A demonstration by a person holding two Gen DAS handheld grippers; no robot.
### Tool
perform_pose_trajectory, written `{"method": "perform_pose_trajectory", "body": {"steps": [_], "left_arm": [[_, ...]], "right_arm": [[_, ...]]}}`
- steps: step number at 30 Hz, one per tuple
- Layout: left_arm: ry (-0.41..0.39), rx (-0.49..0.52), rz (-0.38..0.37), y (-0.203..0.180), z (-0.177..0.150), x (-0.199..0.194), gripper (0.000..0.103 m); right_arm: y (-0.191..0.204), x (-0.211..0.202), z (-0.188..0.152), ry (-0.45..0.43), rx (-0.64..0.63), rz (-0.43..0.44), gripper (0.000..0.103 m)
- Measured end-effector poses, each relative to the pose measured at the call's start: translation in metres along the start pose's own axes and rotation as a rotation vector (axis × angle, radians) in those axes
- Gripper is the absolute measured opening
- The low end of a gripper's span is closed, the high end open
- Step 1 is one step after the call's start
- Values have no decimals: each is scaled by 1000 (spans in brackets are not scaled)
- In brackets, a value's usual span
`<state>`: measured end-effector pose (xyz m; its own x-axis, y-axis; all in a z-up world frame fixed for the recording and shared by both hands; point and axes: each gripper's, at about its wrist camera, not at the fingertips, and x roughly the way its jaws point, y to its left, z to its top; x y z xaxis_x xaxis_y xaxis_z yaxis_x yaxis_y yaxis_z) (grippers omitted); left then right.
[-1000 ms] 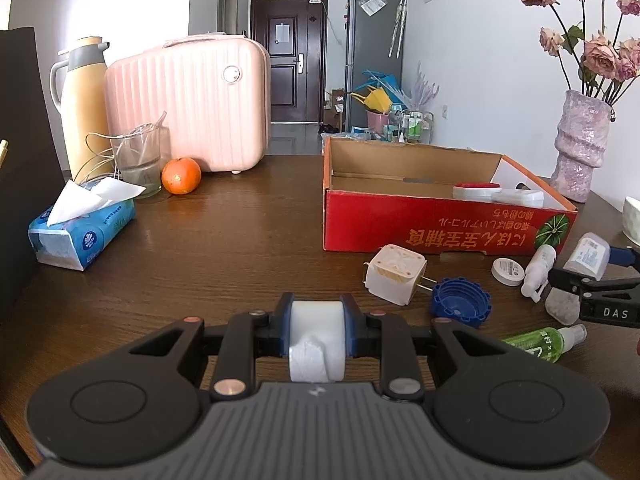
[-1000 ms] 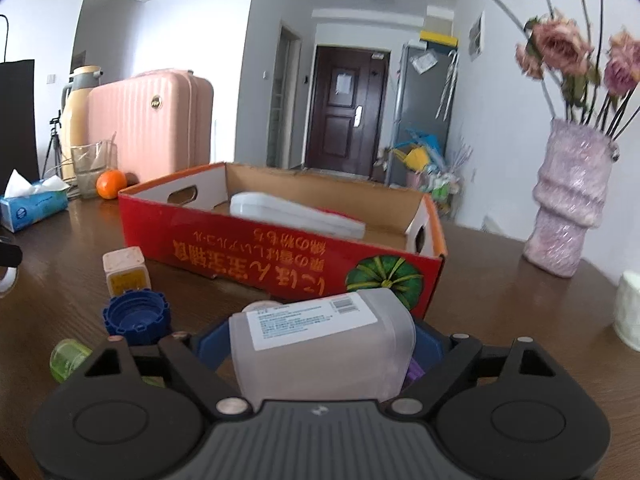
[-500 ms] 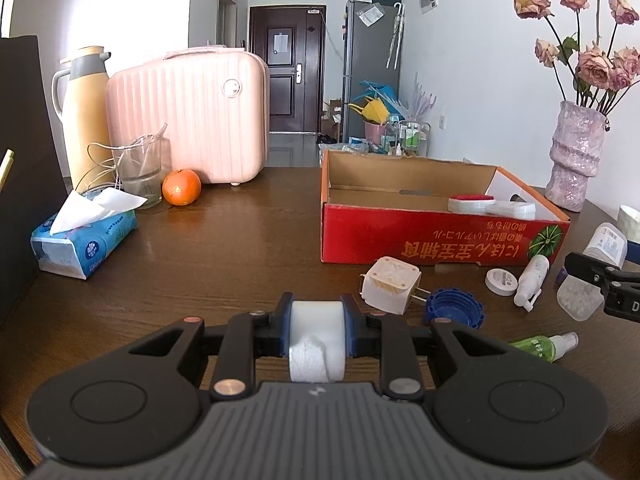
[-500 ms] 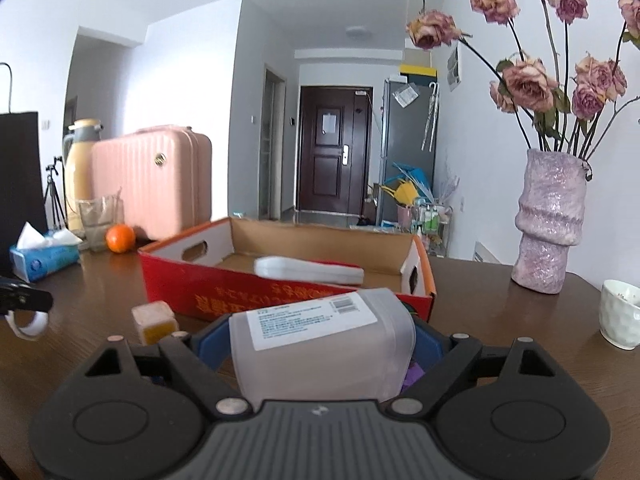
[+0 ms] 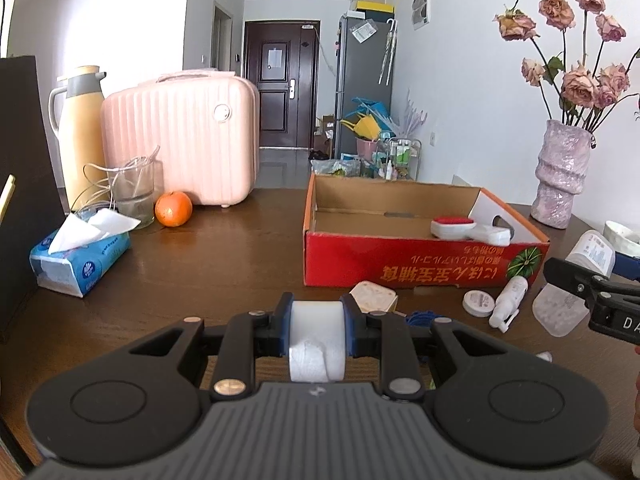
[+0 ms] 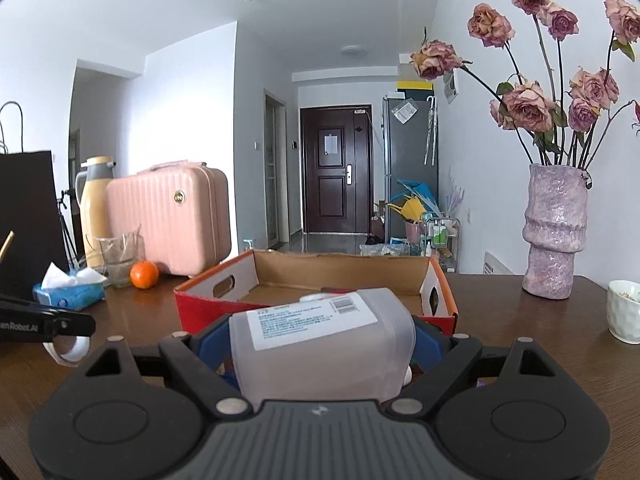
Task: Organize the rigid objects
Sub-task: 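Lift the white jug with the right tool while the left tool holds the ring, then carry the white ring with the left tool while the right tool carries the jug over the box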
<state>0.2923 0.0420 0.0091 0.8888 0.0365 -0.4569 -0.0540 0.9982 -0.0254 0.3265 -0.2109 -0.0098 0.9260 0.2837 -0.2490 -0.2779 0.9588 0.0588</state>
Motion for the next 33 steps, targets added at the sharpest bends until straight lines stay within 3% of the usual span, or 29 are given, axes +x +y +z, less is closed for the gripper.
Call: {"method": "perform_pose_trajectory", "body": {"steps": [16,33], "left_arm": [[-51,-5,-24,-26,34,3,25],[-87,-50,-29,-43,66,41,25]], "right_arm": [[5,2,25,-53,26,11,89],[-7,41,50,-80,60,-12,89]]}}
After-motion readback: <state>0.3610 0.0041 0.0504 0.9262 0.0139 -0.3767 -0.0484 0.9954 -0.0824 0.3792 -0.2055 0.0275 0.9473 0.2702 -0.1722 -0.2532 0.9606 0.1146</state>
